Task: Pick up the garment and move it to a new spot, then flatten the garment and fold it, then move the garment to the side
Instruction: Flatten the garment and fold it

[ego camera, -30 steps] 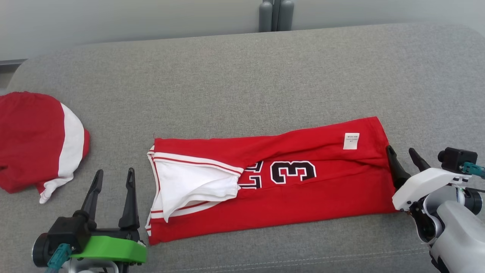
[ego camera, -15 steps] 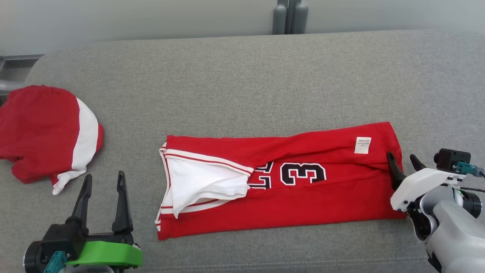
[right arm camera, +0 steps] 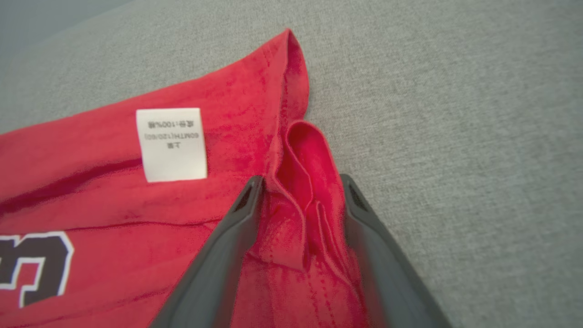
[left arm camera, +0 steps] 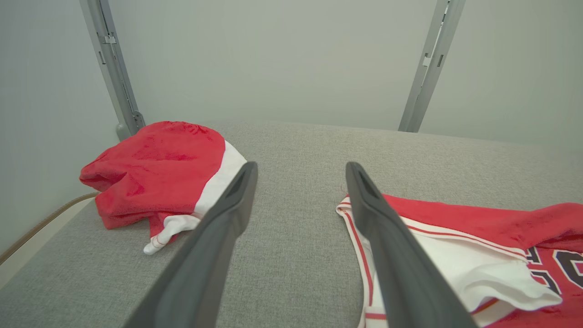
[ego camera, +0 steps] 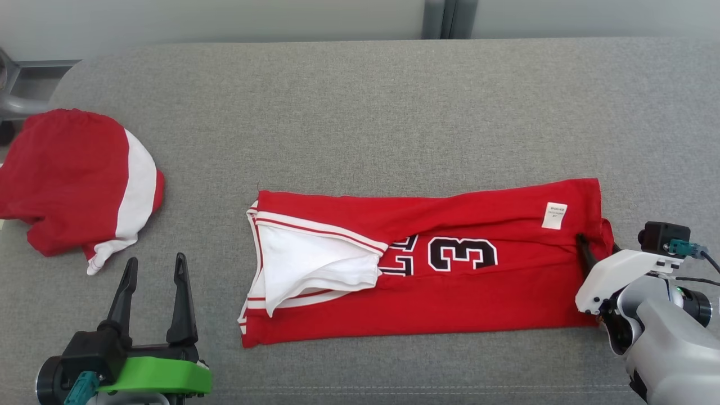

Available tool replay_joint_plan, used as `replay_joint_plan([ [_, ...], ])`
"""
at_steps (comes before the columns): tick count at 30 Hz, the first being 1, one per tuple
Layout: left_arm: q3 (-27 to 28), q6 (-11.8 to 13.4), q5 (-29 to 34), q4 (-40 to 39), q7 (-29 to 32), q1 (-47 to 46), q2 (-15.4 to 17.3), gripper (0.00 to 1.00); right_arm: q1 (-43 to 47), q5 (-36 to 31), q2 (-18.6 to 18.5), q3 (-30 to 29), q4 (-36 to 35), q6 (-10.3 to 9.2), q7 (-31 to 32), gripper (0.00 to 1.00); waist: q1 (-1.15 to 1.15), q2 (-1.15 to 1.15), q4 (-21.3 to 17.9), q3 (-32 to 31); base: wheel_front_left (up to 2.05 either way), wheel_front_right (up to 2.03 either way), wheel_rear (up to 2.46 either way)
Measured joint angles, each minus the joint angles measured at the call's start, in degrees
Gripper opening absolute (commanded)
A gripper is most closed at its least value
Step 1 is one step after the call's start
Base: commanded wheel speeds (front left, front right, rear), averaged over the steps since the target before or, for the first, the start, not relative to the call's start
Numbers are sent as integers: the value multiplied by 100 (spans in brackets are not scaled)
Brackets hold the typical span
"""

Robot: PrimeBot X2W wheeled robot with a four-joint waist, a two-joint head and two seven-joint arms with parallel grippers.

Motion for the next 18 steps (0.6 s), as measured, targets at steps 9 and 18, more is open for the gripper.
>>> replay_joint_plan([
  [9,10,-2,-15,22,0,-47,-2,100,-131,2,-119,51,-82,4,-99,0,0,0,-52,46,0,0,0],
  [18,27,-4,-35,32,0,-48,-2,100,-271,-96,-522,-7,-57,4,-143,0,0,0,-167,36,0,0,0],
])
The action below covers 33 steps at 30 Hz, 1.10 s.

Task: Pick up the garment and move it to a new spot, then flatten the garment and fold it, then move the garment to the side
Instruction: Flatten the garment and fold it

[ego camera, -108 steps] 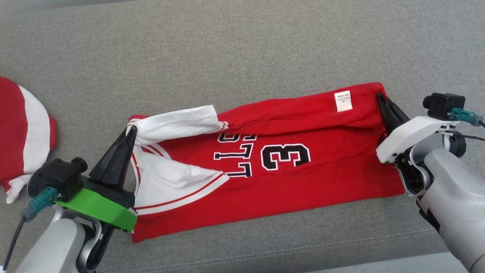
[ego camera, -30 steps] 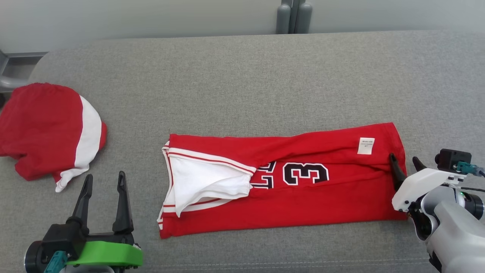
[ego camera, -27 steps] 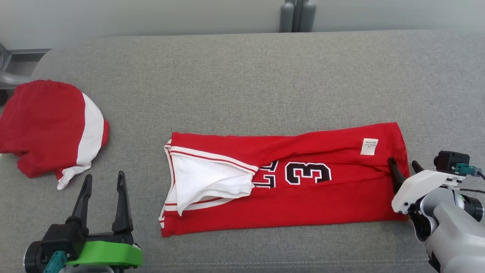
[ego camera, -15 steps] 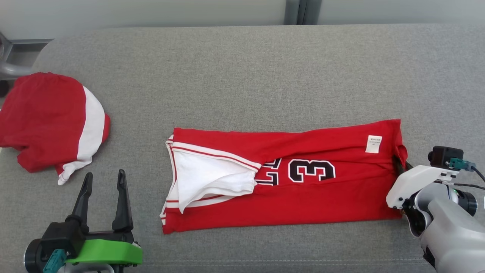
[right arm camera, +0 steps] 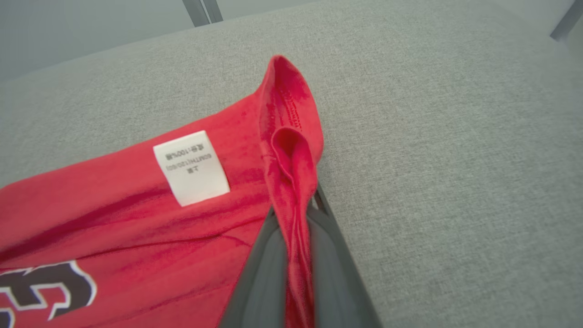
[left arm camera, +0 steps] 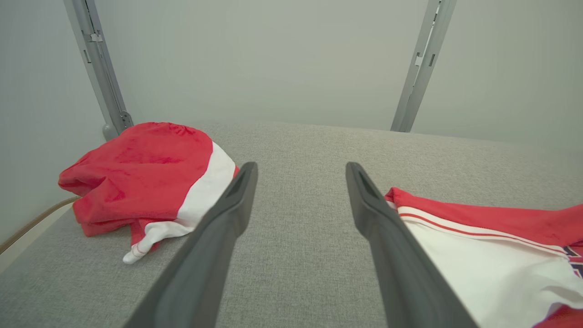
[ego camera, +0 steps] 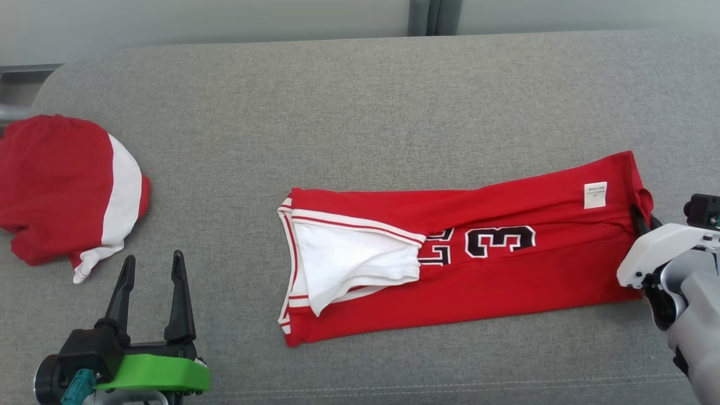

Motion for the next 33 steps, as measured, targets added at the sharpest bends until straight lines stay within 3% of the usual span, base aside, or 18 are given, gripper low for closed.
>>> replay_joint_plan([
  [7,15,-1,-5,8,0,-2,-1,100,-57,-96,-368,-40,11,0,-8,0,0,0,-81,-25,0,0,0],
  [11,52,1,-7,0,0,8,-2,100,-44,-1,-323,13,-304,-1,-24,0,0,0,-144,-71,0,0,0],
  [15,111,3,11,15,0,36,-2,100,147,404,-168,231,-1050,-2,174,0,0,0,-203,-148,0,0,0],
  [25,242,63,129,134,0,93,-8,100,774,1322,-272,864,-3144,-7,809,0,0,0,-240,-353,0,0,0],
  [33,220,75,162,310,0,91,-8,100,1082,1686,-148,1190,-4301,-7,1128,0,0,0,-78,-416,0,0,0],
])
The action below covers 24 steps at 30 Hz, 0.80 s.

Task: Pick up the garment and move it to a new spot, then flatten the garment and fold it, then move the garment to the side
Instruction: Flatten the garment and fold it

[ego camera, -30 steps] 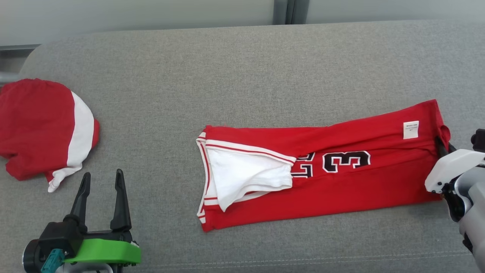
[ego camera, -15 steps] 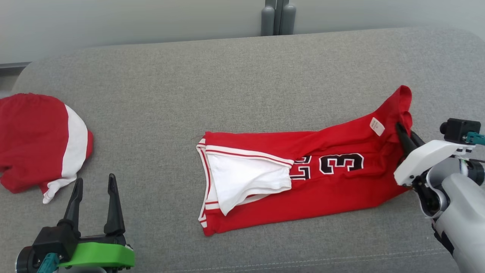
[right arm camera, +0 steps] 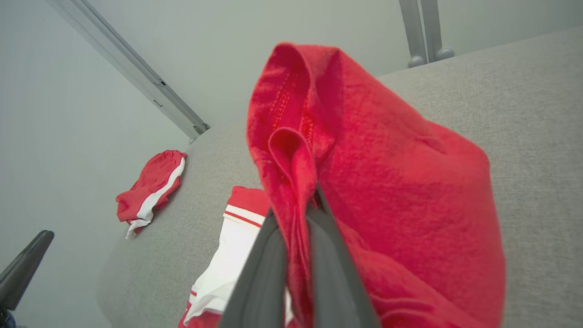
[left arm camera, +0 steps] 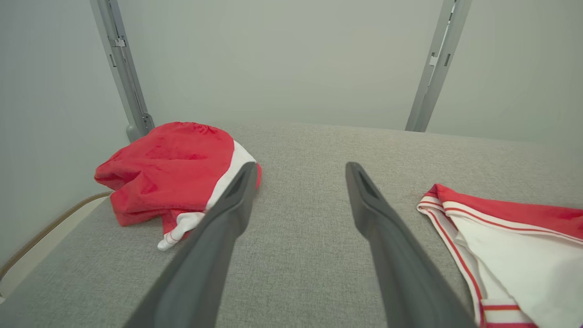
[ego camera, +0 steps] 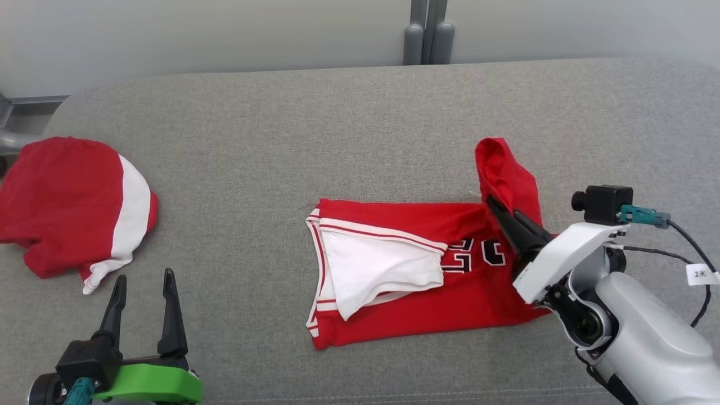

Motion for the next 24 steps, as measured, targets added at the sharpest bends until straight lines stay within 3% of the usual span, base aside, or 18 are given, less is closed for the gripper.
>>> replay_joint_plan([
  [10,-171,27,-18,62,0,-33,0,100,5,-222,589,302,-250,0,221,0,0,0,315,-32,0,0,0],
  [24,-428,23,-81,219,0,-282,1,100,-565,-558,1651,391,1207,0,177,0,0,0,619,110,0,0,0],
])
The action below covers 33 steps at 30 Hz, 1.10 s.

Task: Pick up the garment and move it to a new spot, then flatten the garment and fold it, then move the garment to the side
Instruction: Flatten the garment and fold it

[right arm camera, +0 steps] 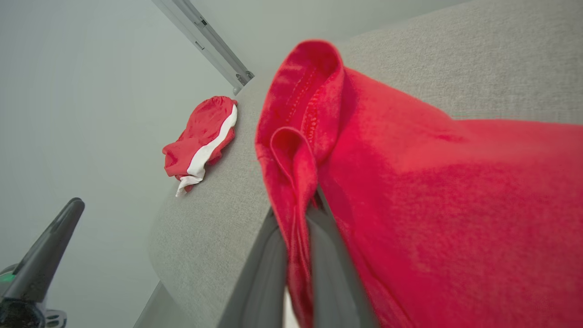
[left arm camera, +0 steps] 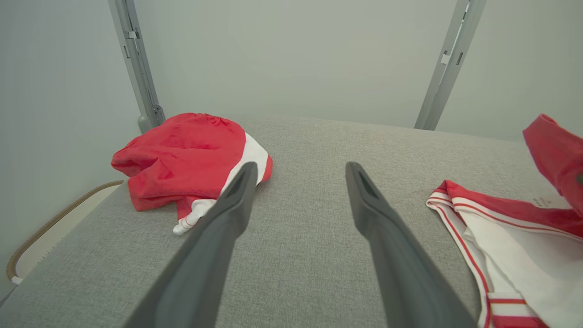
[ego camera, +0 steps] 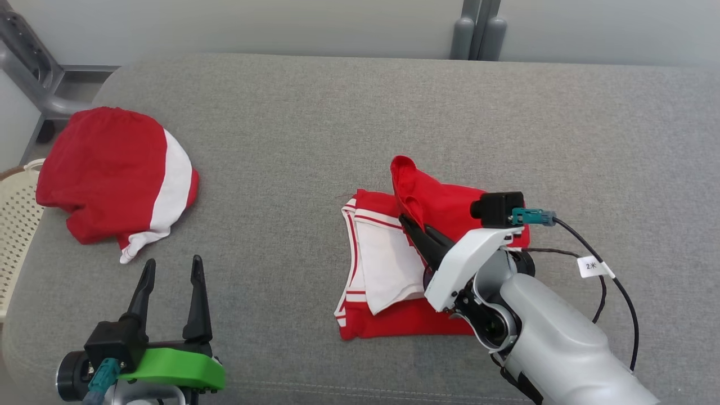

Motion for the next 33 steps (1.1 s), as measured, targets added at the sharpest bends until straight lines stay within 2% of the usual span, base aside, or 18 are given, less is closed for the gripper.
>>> replay_joint_plan([
  [10,-256,3,-64,88,0,-142,-1,100,-319,111,222,265,991,-1,-324,0,0,0,268,76,0,0,0],
  [12,-266,4,-87,102,0,-169,-1,100,-370,155,232,331,1102,-1,-405,78,0,0,300,89,0,0,0],
  [13,-268,5,-96,111,0,-173,-1,100,-390,169,234,365,1146,-1,-436,100,0,0,312,94,0,0,0],
  [23,-163,14,-93,115,0,-166,-1,100,-471,515,148,604,766,0,-937,100,0,0,229,71,0,0,0],
  [28,-138,13,-70,62,0,-157,-1,100,-471,420,-312,570,431,0,-1216,100,0,0,127,42,0,0,0],
  [33,-93,13,-52,7,0,-113,-1,100,-347,25,-770,185,224,0,-1313,100,0,0,39,38,0,0,0],
])
